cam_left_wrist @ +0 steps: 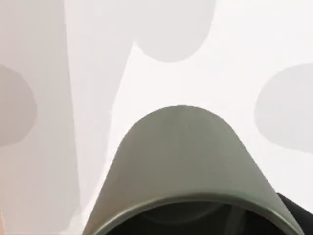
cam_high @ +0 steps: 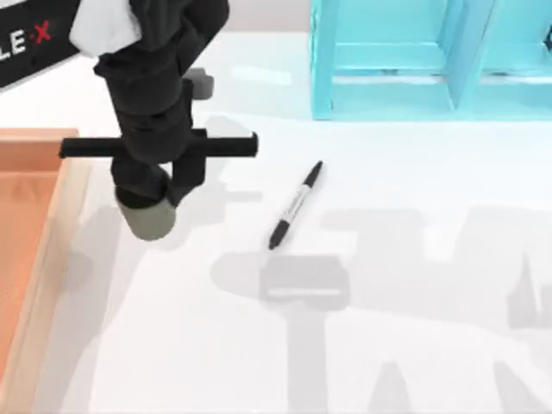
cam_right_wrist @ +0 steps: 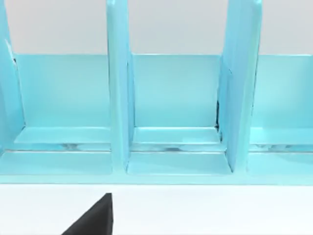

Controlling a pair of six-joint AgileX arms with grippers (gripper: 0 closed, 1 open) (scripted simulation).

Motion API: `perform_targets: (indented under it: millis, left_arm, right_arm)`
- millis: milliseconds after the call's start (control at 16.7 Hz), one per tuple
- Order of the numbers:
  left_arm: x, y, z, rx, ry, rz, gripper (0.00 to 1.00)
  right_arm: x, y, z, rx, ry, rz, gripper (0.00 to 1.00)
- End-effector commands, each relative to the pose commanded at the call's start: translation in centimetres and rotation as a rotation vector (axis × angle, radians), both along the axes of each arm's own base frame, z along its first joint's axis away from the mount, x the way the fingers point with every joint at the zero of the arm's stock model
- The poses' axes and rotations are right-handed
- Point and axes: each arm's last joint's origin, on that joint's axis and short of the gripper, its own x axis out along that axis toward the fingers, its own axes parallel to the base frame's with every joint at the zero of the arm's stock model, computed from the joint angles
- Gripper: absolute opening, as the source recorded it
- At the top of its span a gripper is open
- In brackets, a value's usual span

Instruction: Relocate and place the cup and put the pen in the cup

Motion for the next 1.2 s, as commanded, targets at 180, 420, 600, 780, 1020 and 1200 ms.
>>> perform_targets:
  millis: [180, 420, 600, 780, 1020, 1200]
  left_arm:
    - [-0.2, -1.3, -1.6, 0.010, 0.018, 0.000, 0.00]
    - [-0.1, -1.1, -1.6, 0.008, 0.017, 0.002, 0.00]
    - [-0.1, -0.9, -3.4, 0.011, 0.021, 0.001, 0.00]
    - [-0.1, -0.8, -5.4, 0.006, 0.011, 0.001, 0.00]
    - [-0.2, -0.7, -6.1, 0.010, 0.018, 0.000, 0.00]
    - [-0.2, -0.7, -6.1, 0.010, 0.018, 0.000, 0.15]
  right_arm:
    - [0.0, 0.0, 0.0, 0.000, 0.000, 0.000, 1.00]
    - [0.0, 0.0, 0.0, 0.000, 0.000, 0.000, 1.00]
    - [0.0, 0.0, 0.0, 0.000, 0.000, 0.000, 1.00]
    - [0.0, 0.0, 0.0, 0.000, 0.000, 0.000, 1.00]
    - [0.0, 0.0, 0.0, 0.000, 0.000, 0.000, 1.00]
    - [0.0, 0.0, 0.0, 0.000, 0.000, 0.000, 1.00]
